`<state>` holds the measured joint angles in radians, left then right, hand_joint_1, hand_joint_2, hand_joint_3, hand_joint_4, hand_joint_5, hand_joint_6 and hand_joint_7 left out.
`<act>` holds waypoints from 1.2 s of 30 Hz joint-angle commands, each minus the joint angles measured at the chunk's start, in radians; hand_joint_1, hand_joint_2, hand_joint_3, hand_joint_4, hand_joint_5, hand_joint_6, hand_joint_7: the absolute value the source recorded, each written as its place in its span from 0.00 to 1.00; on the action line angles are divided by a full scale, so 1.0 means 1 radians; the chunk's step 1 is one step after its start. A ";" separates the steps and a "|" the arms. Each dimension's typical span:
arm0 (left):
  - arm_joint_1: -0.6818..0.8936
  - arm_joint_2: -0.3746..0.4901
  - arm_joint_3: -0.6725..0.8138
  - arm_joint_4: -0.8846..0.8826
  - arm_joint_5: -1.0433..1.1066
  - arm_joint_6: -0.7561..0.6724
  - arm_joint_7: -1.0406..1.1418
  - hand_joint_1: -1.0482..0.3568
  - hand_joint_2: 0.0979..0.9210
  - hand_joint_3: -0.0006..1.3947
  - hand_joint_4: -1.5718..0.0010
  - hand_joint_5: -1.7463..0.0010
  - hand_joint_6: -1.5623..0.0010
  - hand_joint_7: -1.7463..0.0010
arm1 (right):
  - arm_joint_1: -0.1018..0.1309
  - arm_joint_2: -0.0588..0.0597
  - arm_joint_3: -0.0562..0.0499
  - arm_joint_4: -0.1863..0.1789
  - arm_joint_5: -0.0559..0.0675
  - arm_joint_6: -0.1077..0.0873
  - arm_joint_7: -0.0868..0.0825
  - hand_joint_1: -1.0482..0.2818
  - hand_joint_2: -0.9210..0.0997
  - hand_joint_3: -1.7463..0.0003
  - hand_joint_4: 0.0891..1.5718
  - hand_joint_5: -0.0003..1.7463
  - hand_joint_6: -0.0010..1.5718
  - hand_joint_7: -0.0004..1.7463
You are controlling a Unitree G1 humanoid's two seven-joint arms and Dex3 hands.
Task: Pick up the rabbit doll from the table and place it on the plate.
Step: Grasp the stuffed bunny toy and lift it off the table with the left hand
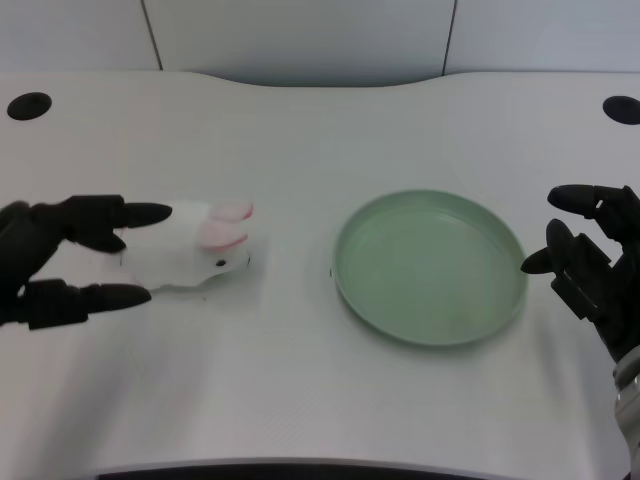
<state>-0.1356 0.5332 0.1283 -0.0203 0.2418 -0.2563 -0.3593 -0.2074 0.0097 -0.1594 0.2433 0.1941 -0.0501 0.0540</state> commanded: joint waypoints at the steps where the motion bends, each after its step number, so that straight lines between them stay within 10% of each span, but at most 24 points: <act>1: -0.094 0.084 -0.019 -0.029 0.123 0.003 0.036 0.23 0.94 0.00 0.89 0.56 0.70 1.00 | -0.020 -0.013 -0.009 0.019 0.003 -0.024 0.010 0.56 0.00 0.66 0.23 0.94 0.26 0.81; 13: -0.199 0.142 -0.088 0.008 0.181 0.039 0.021 0.18 0.94 0.00 0.97 0.65 0.77 1.00 | -0.035 -0.015 -0.022 0.056 0.004 -0.047 0.021 0.55 0.00 0.70 0.27 0.92 0.28 0.79; 21: -0.598 0.047 -0.372 0.574 0.341 0.046 -0.024 0.11 0.93 0.00 0.97 0.68 0.80 0.99 | -0.024 -0.025 -0.027 -0.017 0.003 0.043 -0.011 0.56 0.00 0.70 0.23 0.92 0.26 0.79; 29: -0.751 -0.023 -0.472 0.884 0.381 0.021 0.030 0.09 0.93 0.00 0.94 0.73 0.79 0.99 | -0.049 -0.033 -0.042 0.050 0.008 -0.003 0.013 0.55 0.00 0.69 0.24 0.94 0.26 0.81; 36: -0.822 -0.065 -0.510 1.039 0.376 0.012 0.042 0.08 0.90 0.00 0.94 0.76 0.79 1.00 | -0.039 -0.021 -0.041 0.013 0.019 0.021 0.006 0.55 0.00 0.70 0.25 0.95 0.26 0.81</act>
<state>-0.9355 0.4687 -0.3764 0.9948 0.6164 -0.2438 -0.3266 -0.2514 -0.0024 -0.1891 0.2696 0.2034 -0.0357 0.0645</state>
